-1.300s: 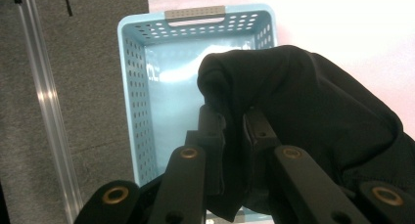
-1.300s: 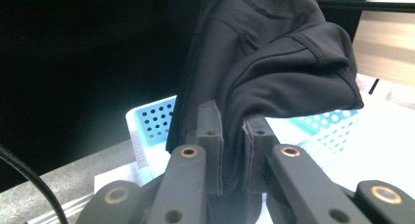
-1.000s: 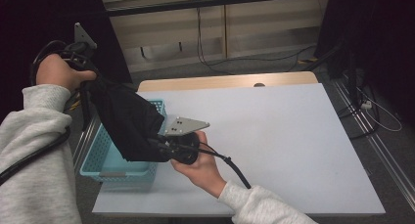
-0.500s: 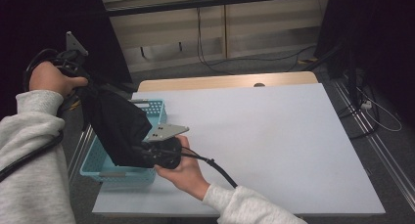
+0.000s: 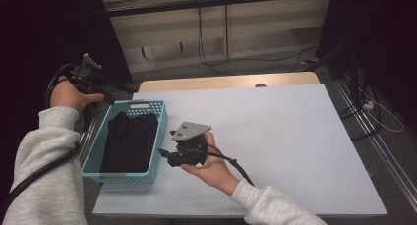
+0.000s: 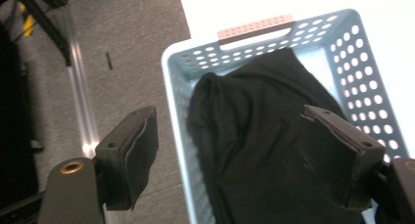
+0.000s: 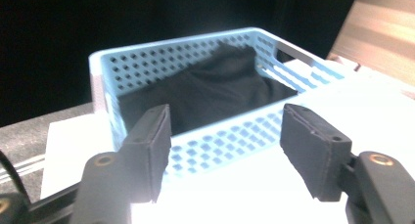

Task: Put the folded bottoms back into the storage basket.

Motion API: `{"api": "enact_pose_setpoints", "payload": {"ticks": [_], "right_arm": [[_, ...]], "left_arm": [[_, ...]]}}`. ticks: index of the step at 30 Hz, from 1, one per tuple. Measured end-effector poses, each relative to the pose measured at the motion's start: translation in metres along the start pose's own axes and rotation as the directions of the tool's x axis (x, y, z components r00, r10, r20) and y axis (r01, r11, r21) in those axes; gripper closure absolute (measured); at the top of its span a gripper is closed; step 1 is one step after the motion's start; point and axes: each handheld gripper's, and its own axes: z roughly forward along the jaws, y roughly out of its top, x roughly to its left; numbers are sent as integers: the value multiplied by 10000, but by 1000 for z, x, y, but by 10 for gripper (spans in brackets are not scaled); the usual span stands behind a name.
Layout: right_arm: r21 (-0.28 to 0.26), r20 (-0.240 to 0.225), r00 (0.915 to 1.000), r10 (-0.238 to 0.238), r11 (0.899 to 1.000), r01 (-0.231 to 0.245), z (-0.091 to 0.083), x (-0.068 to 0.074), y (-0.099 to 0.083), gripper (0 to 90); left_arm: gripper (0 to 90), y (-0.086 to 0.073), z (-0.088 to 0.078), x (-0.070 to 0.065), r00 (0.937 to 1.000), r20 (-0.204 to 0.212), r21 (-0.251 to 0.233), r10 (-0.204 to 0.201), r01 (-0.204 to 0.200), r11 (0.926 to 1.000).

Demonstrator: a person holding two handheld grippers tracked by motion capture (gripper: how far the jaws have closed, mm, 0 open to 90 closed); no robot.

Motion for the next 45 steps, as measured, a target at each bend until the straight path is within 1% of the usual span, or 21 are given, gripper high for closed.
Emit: {"api": "enact_pose_setpoints", "payload": {"ticks": [2, 4, 6, 7, 9, 12, 17, 20, 21, 23, 25, 27, 28, 29, 32, 35, 37, 39, 40, 42, 45], "right_arm": [[-78, 256, 9997, 66, 9999, -64, -8, -7, -6, 339], [-16, 334, 9993, 192, 9998, -191, -14, -14, -12, 314], [-17, 423, 9989, 180, 9998, -180, -21, -20, -19, 308], [78, 526, 9985, 177, 9998, -182, -24, -23, -22, 299], [175, 591, 9978, 307, 9993, -318, -29, -29, -29, 287], [196, 744, 9962, 452, 9987, -468, -37, -37, -38, 277], [306, 1020, 9933, 536, 9979, -570, -50, -50, -52, 260], [539, 1134, 9920, 561, 9966, -625, -57, -57, -61, 253], [618, 1158, 9916, 579, 9959, -653, -59, -59, -64, 252], [777, 1315, 9899, 531, 9949, -637, -63, -62, -70, 249], [901, 1241, 9899, 689, 9927, -804, -67, -66, -76, 246], [1112, 1241, 9901, 651, 9907, -790, -71, -69, -82, 243], [1109, 1271, 9896, 675, 9905, -818, -72, -70, -85, 242], [1107, 1329, 9886, 712, 9901, -862, -74, -71, -87, 242], [1158, 1318, 9873, 888, 9878, -1043, -78, -73, -93, 242], [1089, 1390, 9860, 916, 9883, -1072, -81, -73, -97, 242], [1088, 1449, 9859, 835, 9890, -998, -82, -72, -99, 242], [1045, 1406, 9859, 906, 9889, -1057, -82, -73, -101, 242], [1026, 1400, 9859, 918, 9890, -1067, -83, -73, -102, 242], [1047, 1429, 9854, 920, 9887, -1075, -83, -73, -103, 242], [1084, 1429, 9852, 944, 9880, -1104, -81, -73, -104, 237]], "left_arm": [[226, -3, 4, -1, 9999, 155, 3, -11, 11, 10000], [221, -7, 9, -4, 9997, 249, -144, -85, 89, 9999], [216, -9, 13, -6, 9995, 324, -134, -72, 77, 9999], [214, -10, 15, -6, 9994, 358, -138, 21, -16, 9999], [208, -13, 20, -9, 9988, 497, -99, 16, -11, 10000], [205, -16, 27, -13, 9982, 589, -200, -120, 131, 9997], [196, -21, 39, -19, 9965, 831, -204, -15, 33, 9998], [194, -24, 47, -23, 9952, 972, -220, -119, 141, 9997], [194, -25, 49, -24, 9951, 984, -176, -69, 86, 9998], [195, -26, 54, -27, 9947, 1024, -295, -62, 93, 9995], [194, -27, 57, -29, 9946, 1041, -333, 13, 22, 9994], [196, -28, 62, -31, 9946, 1033, -415, -80, 123, 9991], [201, -28, 64, -32, 9945, 1044, -415, -2, 45, 9991], [221, -29, 66, -33, 9943, 1069, -384, 23, 18, 9993], [294, -31, 74, -35, 9927, 1178, -474, -260, 318, 9984], [419, -35, 83, -37, 9936, 1128, -584, -69, 135, 9982], [535, -38, 88, -38, 9927, 1199, -766, -137, 231, 9968], [635, -41, 93, -38, 9922, 1227, -766, -230, 326, 9965], [666, -42, 96, -38, 9919, 1226, -888, -345, 456, 9950], [757, -44, 102, -40, 9920, 1221, -799, -312, 411, 9960], [824, -46, 115, -42, 9917, 1242, -660, -334, 419, 9969]]}}
